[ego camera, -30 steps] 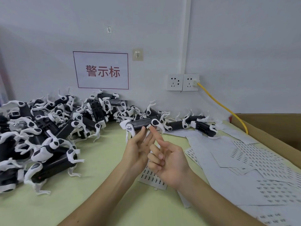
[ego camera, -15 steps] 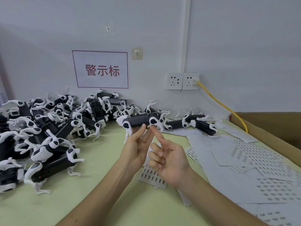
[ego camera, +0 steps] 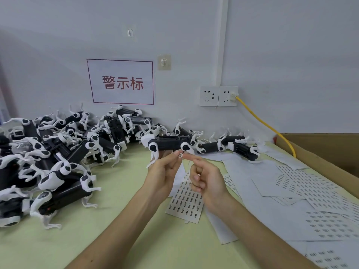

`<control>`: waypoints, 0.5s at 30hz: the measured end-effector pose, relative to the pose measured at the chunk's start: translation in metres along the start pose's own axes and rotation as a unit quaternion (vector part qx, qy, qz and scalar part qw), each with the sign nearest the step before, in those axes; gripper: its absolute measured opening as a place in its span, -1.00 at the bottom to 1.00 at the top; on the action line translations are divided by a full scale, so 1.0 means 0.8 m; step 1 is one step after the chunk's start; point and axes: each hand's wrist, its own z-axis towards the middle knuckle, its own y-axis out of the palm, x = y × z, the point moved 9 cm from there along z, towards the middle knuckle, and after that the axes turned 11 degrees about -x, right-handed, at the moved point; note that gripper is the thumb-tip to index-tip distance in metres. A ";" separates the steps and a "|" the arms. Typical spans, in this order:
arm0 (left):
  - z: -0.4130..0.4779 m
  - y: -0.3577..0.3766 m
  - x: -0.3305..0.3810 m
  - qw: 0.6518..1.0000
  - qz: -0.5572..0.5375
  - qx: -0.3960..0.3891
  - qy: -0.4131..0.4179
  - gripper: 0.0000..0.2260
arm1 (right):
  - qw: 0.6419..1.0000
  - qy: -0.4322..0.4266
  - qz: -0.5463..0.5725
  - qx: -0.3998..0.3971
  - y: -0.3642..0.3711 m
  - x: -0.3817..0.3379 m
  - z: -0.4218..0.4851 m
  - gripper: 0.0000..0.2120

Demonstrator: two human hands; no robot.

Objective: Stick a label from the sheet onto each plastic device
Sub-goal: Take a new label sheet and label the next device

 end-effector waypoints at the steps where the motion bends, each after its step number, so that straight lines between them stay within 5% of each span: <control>1: 0.000 0.000 -0.001 1.000 0.001 0.001 -0.001 -0.77 | 1.000 -0.004 -0.011 0.006 -0.001 -0.002 0.000 -0.71; 7: -0.001 -0.006 -0.005 1.000 0.014 0.014 -0.012 -0.64 | 0.998 -0.019 -0.056 0.025 -0.004 -0.008 -0.002 -0.69; 12: -0.001 -0.014 -0.007 0.998 -0.006 0.062 -0.014 -0.91 | 0.998 -0.013 -0.047 0.040 -0.008 -0.004 -0.003 -0.69; 15: 0.000 -0.017 -0.005 0.998 -0.015 0.068 -0.006 -0.75 | 0.999 -0.008 -0.025 0.029 -0.006 -0.002 -0.002 -0.69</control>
